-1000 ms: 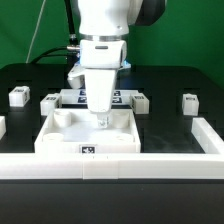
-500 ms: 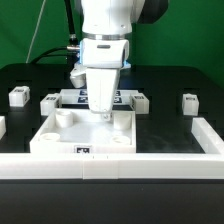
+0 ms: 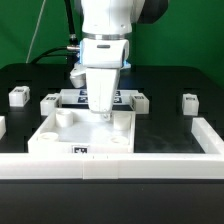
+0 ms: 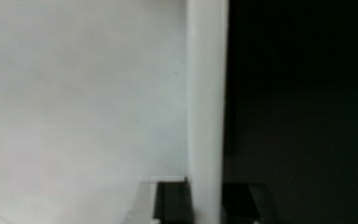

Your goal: Assemble one leg

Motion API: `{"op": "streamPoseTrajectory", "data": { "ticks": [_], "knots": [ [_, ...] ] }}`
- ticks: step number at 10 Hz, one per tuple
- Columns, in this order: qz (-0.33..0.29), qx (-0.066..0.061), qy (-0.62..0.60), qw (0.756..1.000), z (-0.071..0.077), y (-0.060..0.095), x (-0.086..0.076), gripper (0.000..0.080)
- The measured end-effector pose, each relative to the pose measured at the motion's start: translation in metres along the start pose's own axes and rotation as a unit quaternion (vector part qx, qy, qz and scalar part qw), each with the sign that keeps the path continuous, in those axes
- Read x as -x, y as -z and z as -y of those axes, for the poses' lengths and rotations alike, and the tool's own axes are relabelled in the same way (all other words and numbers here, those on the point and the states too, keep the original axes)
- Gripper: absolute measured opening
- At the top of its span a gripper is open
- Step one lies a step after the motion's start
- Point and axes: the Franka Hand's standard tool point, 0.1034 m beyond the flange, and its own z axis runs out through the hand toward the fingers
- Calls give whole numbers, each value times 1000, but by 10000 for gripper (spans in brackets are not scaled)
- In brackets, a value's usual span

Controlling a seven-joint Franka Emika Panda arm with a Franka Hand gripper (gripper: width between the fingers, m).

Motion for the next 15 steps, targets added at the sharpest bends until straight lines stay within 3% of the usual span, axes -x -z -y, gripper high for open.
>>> {"op": "streamPoseTrajectory", "data": {
  "ticks": [2,7,9,13,14,15],
  "knots": [
    [2,2,27,1000,0,0,-13,58],
    [-12,8,42,999,-6,0,-83,58],
    [-14,8,29,999,-10,0,-103,58],
    [-12,2,25,1000,-9,0,-109,58],
    [-12,1,24,1000,-9,0,-109,162],
    [-12,1,24,1000,-9,0,-108,162]
  ]
}}
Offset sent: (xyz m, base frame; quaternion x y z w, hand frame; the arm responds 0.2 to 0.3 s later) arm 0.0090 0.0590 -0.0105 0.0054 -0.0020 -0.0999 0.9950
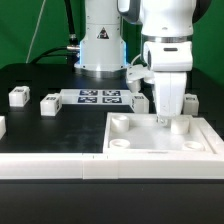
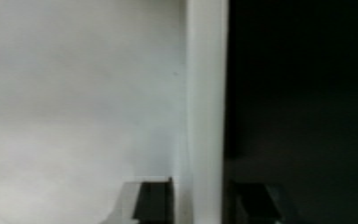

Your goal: Assemble one leg

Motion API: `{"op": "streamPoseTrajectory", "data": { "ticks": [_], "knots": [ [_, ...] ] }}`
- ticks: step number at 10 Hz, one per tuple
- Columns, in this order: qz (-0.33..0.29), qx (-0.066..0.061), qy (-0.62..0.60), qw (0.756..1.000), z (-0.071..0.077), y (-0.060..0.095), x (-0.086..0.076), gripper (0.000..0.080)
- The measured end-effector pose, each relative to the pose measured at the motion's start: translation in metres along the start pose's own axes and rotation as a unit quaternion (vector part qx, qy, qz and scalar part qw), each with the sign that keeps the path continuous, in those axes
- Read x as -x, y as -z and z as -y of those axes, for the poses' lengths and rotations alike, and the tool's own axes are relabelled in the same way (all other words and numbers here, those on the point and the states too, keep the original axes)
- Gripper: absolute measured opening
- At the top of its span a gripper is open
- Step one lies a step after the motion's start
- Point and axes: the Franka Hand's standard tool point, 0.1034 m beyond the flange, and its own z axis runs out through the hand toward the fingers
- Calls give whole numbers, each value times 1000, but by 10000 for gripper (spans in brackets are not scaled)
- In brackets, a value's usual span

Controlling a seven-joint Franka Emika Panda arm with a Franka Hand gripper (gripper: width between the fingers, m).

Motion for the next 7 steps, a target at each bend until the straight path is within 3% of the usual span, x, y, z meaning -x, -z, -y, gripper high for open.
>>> {"op": "streamPoseTrajectory", "data": {
  "ticks": [1,2,3,7],
  "knots": [
    [0,0,0,1000,0,0,0,298],
    [0,0,0,1000,0,0,0,499],
    [0,0,0,1000,0,0,1,600],
    [0,0,-1,1000,0,0,1,647]
  ]
}}
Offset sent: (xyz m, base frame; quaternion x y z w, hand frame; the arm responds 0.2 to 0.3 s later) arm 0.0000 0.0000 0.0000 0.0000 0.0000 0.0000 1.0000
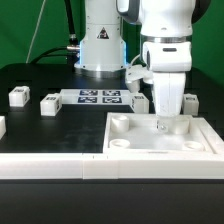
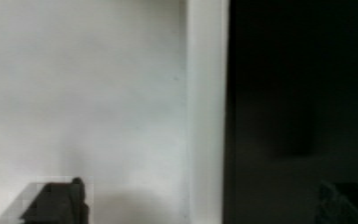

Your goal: Assemble one leg

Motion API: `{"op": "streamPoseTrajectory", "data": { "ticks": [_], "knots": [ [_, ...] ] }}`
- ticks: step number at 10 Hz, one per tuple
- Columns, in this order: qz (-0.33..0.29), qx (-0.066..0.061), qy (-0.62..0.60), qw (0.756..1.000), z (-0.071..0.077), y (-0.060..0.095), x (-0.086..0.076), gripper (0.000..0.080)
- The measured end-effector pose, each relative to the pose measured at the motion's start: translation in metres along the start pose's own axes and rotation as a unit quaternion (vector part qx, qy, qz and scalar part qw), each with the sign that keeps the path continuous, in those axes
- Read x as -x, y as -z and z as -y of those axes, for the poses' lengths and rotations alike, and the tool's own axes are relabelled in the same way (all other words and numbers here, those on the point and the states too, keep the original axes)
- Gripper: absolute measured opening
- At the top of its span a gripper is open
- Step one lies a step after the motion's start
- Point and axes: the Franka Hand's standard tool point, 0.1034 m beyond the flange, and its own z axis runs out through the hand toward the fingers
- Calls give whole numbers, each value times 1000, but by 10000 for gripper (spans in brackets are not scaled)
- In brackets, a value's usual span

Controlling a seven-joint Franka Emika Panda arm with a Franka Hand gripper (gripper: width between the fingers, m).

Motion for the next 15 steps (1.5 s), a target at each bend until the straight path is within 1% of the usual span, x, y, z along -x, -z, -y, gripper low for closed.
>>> {"op": "streamPoseTrajectory", "data": {
  "ticks": [2,3,5,6,7,9,12,13,14,15],
  "knots": [
    [0,0,0,1000,0,1,0,649],
    [1,6,-17,1000,1,11,-1,649],
    [2,11,-56,998,16,29,-5,649],
    [2,12,-75,997,24,35,-11,649],
    [1,13,-82,997,28,39,-14,649],
    [1,10,-92,996,27,36,-12,649],
    [-1,10,-201,979,28,35,-12,649],
    [-3,8,-263,965,29,35,-13,649],
    [-6,1,-349,937,36,32,-15,649],
    [-6,-5,-424,906,44,30,-22,649]
  ]
}}
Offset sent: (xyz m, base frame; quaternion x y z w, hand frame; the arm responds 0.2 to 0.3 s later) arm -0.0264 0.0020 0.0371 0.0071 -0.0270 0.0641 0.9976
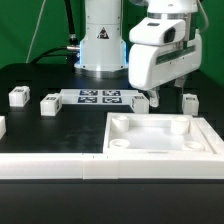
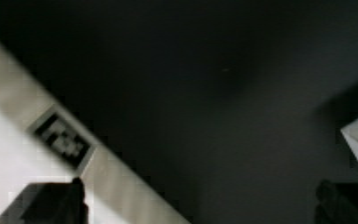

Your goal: Assemble one leg

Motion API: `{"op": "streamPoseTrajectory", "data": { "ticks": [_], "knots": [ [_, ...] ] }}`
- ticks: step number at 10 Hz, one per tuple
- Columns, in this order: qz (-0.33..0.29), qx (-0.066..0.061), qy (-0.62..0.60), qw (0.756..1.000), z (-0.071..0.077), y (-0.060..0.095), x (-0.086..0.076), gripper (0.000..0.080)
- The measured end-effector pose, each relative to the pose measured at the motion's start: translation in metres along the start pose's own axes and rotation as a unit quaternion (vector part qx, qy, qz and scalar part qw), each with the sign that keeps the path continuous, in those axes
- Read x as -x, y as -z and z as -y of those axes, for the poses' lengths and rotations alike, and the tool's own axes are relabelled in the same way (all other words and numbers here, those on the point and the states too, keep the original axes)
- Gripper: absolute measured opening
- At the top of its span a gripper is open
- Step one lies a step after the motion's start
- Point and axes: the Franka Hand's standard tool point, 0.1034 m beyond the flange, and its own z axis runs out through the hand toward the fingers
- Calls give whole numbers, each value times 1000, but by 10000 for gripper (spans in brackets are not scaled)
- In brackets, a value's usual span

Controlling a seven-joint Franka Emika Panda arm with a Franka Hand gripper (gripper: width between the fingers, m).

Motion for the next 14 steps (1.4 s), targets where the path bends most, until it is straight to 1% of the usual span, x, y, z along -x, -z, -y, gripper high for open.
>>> {"op": "streamPoseTrajectory", "data": {
  "ticks": [1,3,4,5,6,7,8,9,10,11,13,14],
  "knots": [
    [0,-4,-65,998,13,-1,-4,649],
    [1,-15,-208,978,35,-2,-11,649],
    [2,-19,-252,968,46,-2,-14,649],
    [3,-21,-272,962,52,-3,-15,649],
    [4,-26,-324,946,55,-3,-16,649],
    [11,-28,-334,942,56,-3,-15,649],
    [23,-29,-323,946,55,-3,-14,649],
    [20,-29,-322,946,54,-3,-15,649],
    [36,-30,-319,947,55,-4,-11,649],
    [78,-36,-317,945,56,-4,-6,649],
    [164,-52,-317,933,65,-7,1,649],
    [189,-57,-314,929,67,-6,1,649]
  ]
}}
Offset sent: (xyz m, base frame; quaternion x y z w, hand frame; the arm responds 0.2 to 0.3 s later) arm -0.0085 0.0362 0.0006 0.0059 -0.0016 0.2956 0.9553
